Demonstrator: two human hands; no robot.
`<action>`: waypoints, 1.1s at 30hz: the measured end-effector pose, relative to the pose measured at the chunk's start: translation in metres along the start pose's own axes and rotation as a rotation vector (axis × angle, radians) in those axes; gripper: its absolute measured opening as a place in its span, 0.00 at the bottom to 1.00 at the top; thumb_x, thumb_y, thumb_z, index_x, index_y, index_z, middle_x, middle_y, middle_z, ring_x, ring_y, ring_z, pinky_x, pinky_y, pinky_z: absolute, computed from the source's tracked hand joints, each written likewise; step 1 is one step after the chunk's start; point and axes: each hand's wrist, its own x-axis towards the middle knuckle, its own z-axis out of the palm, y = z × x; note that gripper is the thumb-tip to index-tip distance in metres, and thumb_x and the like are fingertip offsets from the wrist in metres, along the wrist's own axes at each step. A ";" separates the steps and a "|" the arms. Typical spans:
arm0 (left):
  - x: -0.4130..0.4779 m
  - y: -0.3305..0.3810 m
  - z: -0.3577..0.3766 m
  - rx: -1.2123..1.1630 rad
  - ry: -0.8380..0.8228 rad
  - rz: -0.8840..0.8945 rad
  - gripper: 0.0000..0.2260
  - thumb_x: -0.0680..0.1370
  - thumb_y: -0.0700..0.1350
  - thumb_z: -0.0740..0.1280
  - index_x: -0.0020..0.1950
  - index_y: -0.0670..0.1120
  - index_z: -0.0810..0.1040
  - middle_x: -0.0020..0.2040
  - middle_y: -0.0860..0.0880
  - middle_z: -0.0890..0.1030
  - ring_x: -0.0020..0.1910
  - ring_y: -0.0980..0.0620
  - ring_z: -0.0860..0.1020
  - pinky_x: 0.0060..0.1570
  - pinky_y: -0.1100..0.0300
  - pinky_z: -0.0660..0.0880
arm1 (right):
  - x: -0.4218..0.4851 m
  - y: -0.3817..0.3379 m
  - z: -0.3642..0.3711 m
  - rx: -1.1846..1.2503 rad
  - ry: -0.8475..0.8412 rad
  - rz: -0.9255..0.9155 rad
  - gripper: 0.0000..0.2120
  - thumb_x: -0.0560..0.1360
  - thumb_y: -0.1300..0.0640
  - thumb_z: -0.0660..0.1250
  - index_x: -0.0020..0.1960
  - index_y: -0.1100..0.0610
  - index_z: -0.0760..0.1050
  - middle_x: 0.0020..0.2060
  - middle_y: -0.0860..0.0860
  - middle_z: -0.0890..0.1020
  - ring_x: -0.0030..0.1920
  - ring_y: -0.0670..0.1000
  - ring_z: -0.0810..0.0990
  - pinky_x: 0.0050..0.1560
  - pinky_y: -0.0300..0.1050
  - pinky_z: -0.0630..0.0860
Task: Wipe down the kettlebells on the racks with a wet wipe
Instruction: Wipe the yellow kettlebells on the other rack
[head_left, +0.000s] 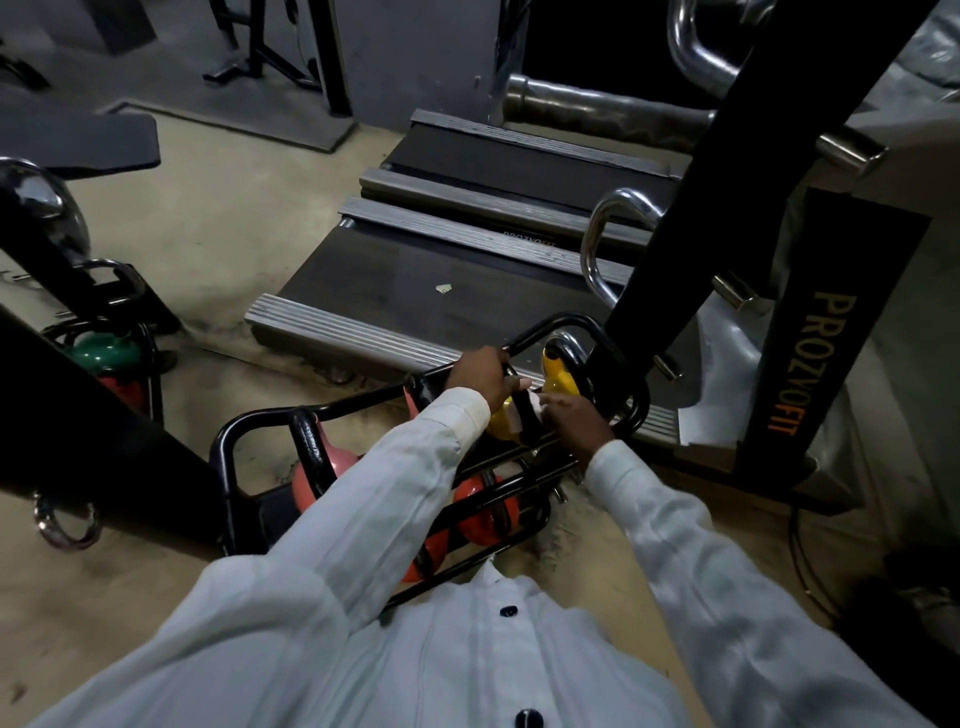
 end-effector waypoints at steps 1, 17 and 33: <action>0.001 0.000 0.001 -0.006 0.002 -0.004 0.18 0.72 0.56 0.73 0.54 0.44 0.82 0.48 0.42 0.84 0.52 0.42 0.80 0.50 0.54 0.77 | -0.009 0.008 0.002 -0.045 0.075 -0.076 0.11 0.77 0.63 0.65 0.56 0.60 0.82 0.50 0.55 0.84 0.52 0.51 0.80 0.52 0.42 0.74; 0.009 -0.004 0.001 -0.052 0.007 -0.032 0.22 0.70 0.57 0.74 0.58 0.45 0.82 0.52 0.44 0.84 0.54 0.44 0.81 0.50 0.57 0.75 | -0.029 0.045 0.048 -0.572 0.580 -0.320 0.09 0.64 0.53 0.71 0.43 0.53 0.75 0.44 0.52 0.77 0.47 0.58 0.74 0.46 0.48 0.62; 0.010 -0.005 0.004 -0.060 0.009 -0.059 0.23 0.70 0.59 0.74 0.57 0.45 0.81 0.50 0.45 0.84 0.52 0.45 0.81 0.48 0.57 0.76 | -0.031 0.059 0.030 0.171 0.254 -0.140 0.11 0.78 0.60 0.65 0.58 0.52 0.81 0.53 0.49 0.83 0.55 0.50 0.81 0.53 0.45 0.77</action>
